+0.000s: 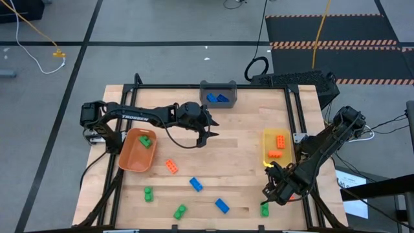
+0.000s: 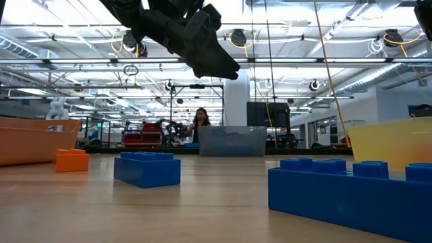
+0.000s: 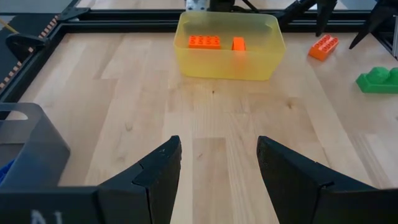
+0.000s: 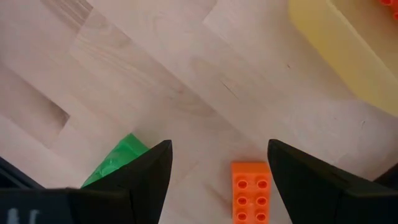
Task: Sort & place blocks by color
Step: Put the orange game piece into the yellow bin
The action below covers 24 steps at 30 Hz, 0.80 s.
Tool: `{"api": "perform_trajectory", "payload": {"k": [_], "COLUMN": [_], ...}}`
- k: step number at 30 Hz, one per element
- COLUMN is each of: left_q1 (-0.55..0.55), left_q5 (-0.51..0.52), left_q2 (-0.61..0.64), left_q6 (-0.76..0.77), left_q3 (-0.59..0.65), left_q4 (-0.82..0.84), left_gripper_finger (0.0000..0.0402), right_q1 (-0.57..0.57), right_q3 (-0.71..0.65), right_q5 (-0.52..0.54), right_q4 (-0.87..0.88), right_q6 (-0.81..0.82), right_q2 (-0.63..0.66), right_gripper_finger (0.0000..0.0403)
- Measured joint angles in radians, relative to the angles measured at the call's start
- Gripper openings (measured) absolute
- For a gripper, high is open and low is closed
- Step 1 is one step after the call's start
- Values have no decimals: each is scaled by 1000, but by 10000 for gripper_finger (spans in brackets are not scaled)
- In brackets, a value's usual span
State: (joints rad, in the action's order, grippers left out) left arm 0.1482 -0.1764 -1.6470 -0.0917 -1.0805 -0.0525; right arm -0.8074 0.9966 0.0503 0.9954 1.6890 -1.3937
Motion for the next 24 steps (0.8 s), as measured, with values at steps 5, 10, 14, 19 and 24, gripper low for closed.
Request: {"api": "perform_trajectory", "payload": {"k": [5, 10, 14, 19, 24], "left_q1": [0, 0, 0, 0, -3], "left_q5": [0, 0, 0, 0, 0], "left_q2": [0, 0, 0, 0, 0], "left_q6": [0, 0, 0, 1, 4], "left_q3": [0, 0, 0, 0, 0], "left_q4": [0, 5, 6, 8, 16], "left_gripper_finger": [209, 209, 209, 209, 209], "right_q1": [0, 0, -13, -55, -93], "right_q3": [-28, -67, -68, -68, -68], "right_q5": [-4, -91, -188, -224, -230], "right_q4": [-33, -91, -84, -72, -70], "right_q6": [1, 2, 16, 101, 171], "right_q2": [0, 0, 0, 0, -24], "right_gripper_finger": [254, 254, 254, 254, 254]}}
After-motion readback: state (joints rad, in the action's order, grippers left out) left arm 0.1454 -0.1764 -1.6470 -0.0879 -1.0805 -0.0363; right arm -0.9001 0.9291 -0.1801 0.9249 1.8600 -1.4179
